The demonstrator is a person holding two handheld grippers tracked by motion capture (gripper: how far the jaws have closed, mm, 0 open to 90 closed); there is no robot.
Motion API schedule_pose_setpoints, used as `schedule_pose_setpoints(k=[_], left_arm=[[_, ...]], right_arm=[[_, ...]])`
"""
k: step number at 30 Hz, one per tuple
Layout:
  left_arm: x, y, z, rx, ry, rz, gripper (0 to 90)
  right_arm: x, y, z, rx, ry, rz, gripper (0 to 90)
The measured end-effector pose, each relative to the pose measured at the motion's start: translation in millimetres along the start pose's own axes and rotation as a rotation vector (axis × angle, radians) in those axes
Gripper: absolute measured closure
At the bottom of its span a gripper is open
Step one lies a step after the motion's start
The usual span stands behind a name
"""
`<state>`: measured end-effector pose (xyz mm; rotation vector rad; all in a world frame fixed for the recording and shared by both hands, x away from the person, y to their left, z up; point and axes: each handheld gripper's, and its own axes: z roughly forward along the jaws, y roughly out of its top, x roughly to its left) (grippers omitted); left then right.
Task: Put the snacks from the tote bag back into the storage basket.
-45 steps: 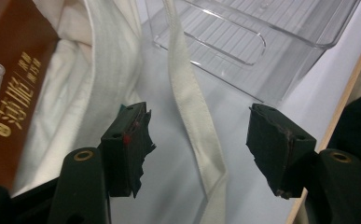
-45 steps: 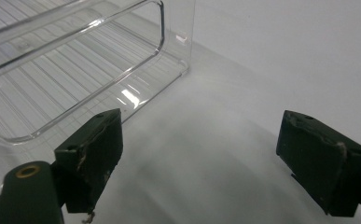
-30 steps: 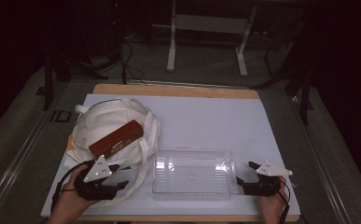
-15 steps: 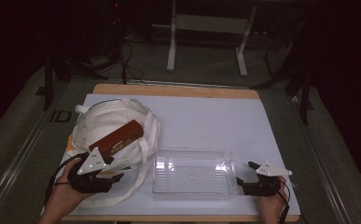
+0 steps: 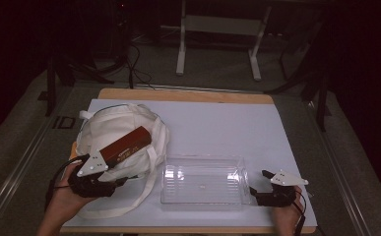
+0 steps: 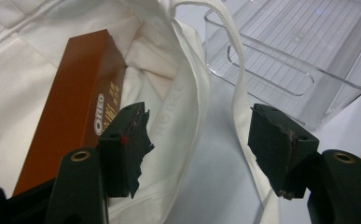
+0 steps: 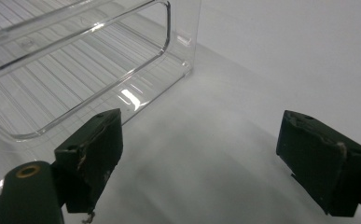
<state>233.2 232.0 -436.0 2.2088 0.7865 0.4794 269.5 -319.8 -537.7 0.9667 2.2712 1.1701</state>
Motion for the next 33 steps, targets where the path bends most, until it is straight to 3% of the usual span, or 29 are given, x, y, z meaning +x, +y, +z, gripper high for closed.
schedule_pose_setpoints(k=[19, 33], left_arm=[[17.5, -0.2, -4.5, 0.017, 0.053, -0.018, 37.7], [34.1, -1.0, 1.5, 0.071, 0.079, -0.025, 36.6]], right_arm=[[0.3, -0.2, -0.9, -0.005, -0.001, -0.001, 14.5], [0.3, -0.2, -1.0, -0.006, -0.002, -0.001, 14.5]])
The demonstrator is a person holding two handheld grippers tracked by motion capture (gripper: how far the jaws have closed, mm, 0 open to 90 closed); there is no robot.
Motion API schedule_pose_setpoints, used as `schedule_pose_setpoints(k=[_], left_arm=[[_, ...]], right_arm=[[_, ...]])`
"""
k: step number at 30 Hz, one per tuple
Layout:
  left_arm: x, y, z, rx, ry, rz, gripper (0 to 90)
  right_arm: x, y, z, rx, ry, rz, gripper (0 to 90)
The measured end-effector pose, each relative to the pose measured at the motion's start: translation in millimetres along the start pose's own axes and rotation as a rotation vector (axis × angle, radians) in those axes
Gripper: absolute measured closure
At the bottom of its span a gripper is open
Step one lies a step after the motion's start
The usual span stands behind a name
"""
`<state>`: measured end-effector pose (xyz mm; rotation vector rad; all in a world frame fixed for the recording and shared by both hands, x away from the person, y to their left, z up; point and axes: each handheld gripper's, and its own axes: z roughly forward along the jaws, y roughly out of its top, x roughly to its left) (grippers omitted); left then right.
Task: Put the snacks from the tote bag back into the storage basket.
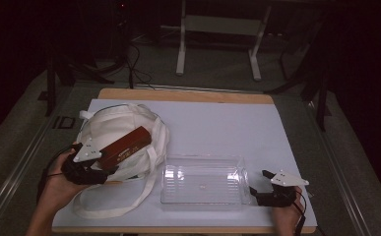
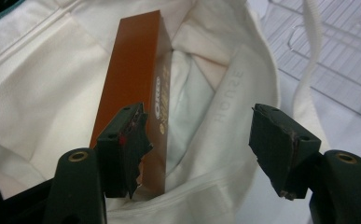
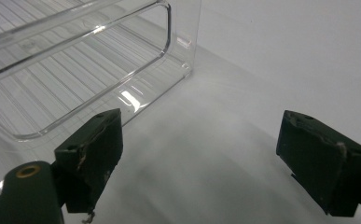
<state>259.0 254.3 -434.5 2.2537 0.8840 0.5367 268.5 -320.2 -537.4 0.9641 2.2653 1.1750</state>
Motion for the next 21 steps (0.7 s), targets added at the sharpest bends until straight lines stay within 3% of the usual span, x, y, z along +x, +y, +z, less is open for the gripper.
schedule_pose_setpoints(k=[21], left_arm=[[20.2, -3.4, 12.2, 0.053, 0.01, -0.044, 35.1]], right_arm=[[0.0, 0.2, 0.4, 0.004, 0.0, 0.001, 14.5]])
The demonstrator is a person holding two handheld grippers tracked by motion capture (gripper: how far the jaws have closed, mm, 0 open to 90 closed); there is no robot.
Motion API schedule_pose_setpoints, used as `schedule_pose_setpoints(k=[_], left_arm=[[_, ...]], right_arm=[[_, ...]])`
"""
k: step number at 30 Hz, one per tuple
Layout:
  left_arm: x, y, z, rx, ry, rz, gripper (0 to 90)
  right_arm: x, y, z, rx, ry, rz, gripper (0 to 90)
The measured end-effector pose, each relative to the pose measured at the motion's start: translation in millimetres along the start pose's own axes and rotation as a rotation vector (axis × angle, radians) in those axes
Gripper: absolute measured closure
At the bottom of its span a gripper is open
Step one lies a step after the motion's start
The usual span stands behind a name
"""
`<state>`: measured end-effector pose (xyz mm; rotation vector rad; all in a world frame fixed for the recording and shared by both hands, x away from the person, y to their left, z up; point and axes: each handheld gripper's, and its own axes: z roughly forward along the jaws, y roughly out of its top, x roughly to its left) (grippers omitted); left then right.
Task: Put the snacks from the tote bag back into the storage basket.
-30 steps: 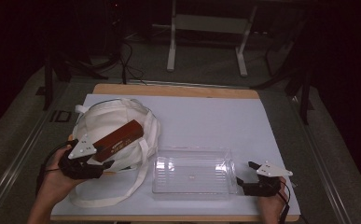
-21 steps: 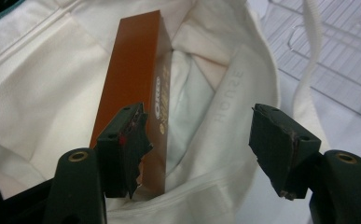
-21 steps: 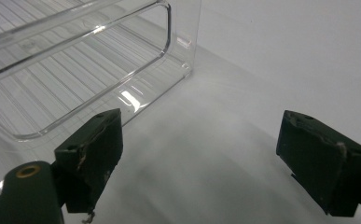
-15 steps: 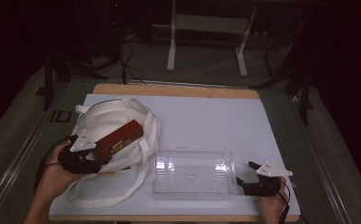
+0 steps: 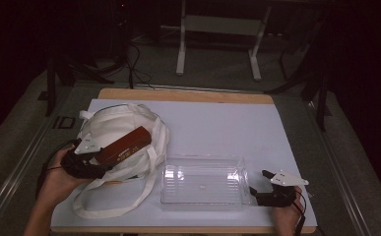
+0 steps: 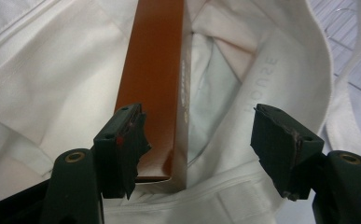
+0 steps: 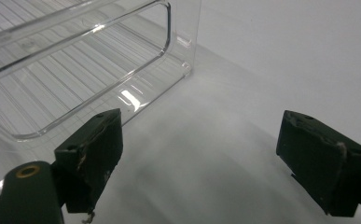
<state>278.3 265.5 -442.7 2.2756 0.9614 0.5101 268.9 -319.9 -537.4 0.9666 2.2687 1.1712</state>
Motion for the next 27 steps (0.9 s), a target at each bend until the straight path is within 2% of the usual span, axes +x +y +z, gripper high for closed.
schedule_pose_setpoints(k=[15, 27], left_arm=[[14.5, -2.0, 8.5, 0.035, -0.005, -0.031, 35.1], [24.9, -4.2, 21.6, 0.094, 0.004, -0.044, 34.6]], right_arm=[[0.2, 0.1, 0.1, 0.002, 0.003, -0.002, 14.5], [0.2, 0.0, 0.0, 0.001, 0.005, -0.003, 14.5]])
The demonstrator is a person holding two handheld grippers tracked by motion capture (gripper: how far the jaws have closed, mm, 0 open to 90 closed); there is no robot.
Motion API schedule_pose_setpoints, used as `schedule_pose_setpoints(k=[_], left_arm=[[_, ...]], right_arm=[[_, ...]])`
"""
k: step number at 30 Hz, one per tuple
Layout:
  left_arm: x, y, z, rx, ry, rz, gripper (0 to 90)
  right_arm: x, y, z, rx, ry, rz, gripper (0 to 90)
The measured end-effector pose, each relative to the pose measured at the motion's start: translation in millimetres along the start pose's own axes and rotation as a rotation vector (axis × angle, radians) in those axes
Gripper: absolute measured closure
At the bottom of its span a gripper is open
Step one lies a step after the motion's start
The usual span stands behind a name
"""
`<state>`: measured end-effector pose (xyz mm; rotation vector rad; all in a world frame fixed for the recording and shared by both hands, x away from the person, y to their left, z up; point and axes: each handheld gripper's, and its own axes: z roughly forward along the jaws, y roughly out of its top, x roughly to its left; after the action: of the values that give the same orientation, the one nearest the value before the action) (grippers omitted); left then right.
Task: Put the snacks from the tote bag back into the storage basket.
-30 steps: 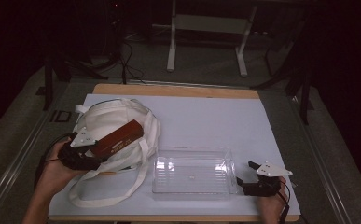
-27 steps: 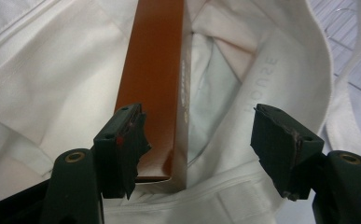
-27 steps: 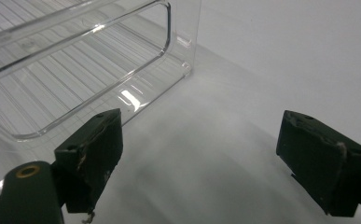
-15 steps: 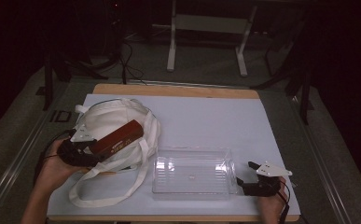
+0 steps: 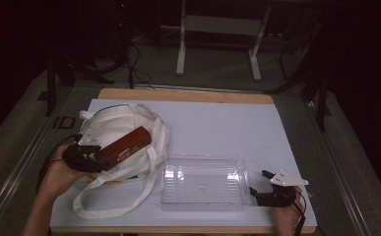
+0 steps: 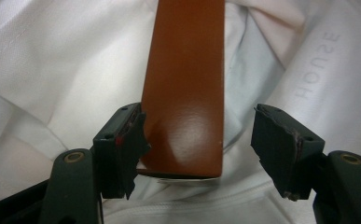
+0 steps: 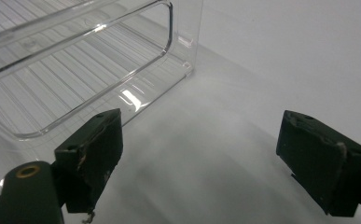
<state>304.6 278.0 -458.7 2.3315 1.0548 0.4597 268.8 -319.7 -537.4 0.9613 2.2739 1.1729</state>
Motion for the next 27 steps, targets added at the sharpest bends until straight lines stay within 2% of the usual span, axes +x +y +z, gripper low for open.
schedule_pose_setpoints(k=[14, 23, 27], left_arm=[[6.8, 7.1, 8.9, 0.068, -0.015, 0.001, 30.3], [10.4, 13.8, 18.0, 0.138, -0.031, 0.006, 32.0], [10.4, 16.9, 21.4, 0.179, -0.038, 0.023, 33.3]], right_arm=[[0.3, 0.1, 0.2, 0.003, 0.001, -0.003, 14.5], [0.2, 0.1, 0.5, 0.005, 0.002, -0.007, 14.5], [0.4, 0.3, 0.8, 0.007, 0.003, -0.009, 14.5]])
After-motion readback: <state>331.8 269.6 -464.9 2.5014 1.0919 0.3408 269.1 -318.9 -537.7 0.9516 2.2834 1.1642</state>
